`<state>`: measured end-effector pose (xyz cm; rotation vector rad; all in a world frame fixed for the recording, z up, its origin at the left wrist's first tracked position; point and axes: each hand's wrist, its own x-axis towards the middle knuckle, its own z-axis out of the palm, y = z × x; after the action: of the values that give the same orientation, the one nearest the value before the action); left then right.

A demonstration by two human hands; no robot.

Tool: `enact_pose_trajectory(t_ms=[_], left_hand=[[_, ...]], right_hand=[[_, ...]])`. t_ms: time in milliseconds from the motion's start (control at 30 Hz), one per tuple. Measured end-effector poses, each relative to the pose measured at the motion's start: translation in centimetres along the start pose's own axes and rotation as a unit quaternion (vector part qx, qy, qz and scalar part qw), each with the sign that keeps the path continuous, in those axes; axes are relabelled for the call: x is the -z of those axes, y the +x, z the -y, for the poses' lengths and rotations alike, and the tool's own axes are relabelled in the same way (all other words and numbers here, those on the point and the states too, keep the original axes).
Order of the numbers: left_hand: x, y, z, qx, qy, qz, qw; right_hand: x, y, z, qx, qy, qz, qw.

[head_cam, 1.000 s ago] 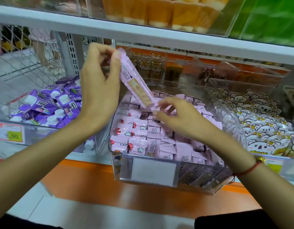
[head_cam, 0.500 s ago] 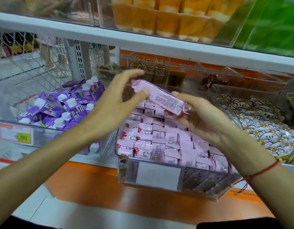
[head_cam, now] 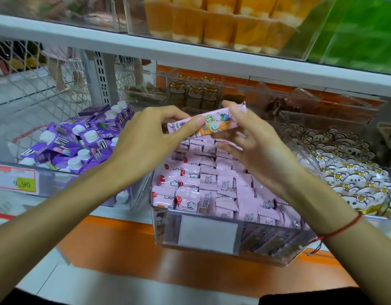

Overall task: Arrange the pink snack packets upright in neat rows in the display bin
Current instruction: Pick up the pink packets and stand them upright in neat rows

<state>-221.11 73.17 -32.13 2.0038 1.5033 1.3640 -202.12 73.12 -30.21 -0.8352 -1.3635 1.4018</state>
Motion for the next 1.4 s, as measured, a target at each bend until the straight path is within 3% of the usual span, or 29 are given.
enact_pose_trajectory(t_ms=[67,167,267,433,500,600,767,867,933,1000,1067,1133,1233,1333,1400], left_hand=[[-0.1,-0.1,-0.3,-0.02,-0.006,0.018,1.0],[0.3,0.6,0.1,-0.039,-0.028,0.035,0.998],[0.7,1.0,0.8,-0.077,0.068,0.111,0.989],[0.2,0.8,0.8,-0.127,0.313,0.3,0.892],[0.4,1.0,0.7,-0.144,0.37,0.301,0.867],[1.1,1.0,1.1,-0.193,0.406,0.249,0.858],[1.9,0.3,1.7,-0.182,0.371,0.202,0.888],[1.8,-0.5,1.7,-0.162,0.297,0.158,0.928],[1.9,-1.3,2.0,-0.146,0.222,0.077,0.961],[1.8,-2.2,2.5,-0.089,0.129,0.005,0.988],[1.8,-3.0,2.8,0.003,0.033,-0.008,0.999],[1.7,-3.4,2.9,0.066,-0.022,0.012,0.998],[1.7,-3.8,2.7,0.082,-0.02,0.036,0.996],[1.7,-4.3,2.4,0.063,0.027,0.037,0.997],[1.9,-4.4,2.4,0.046,0.061,0.034,0.996]], right_hand=[[-0.1,0.1,-0.3,0.041,-0.038,-0.057,0.997],[0.7,0.5,-0.4,0.034,-0.013,-0.169,0.985],[2.0,0.9,-0.5,0.002,0.017,-0.255,0.967],[2.5,1.0,-1.0,-0.014,0.009,-0.259,0.966],[2.5,1.1,-1.1,-0.015,0.006,-0.254,0.967],[2.4,1.3,-1.3,-0.038,-0.015,-0.236,0.971],[1.3,1.0,-2.1,0.032,-0.226,-0.098,0.969],[0.9,1.2,-1.9,0.139,-0.434,-0.066,0.888],[0.3,1.4,-2.1,0.171,-0.53,-0.031,0.83],[-0.4,1.6,-3.0,0.159,-0.595,0.039,0.787],[-0.6,1.8,-4.1,0.12,-0.63,0.106,0.76],[-0.3,2.0,-4.1,0.091,-0.604,0.131,0.781],[0.2,1.9,-3.2,0.118,-0.514,0.075,0.847],[-0.1,1.2,-3.4,0.164,-0.521,0.059,0.835],[-0.4,0.5,-3.9,0.138,-0.583,0.099,0.794]])
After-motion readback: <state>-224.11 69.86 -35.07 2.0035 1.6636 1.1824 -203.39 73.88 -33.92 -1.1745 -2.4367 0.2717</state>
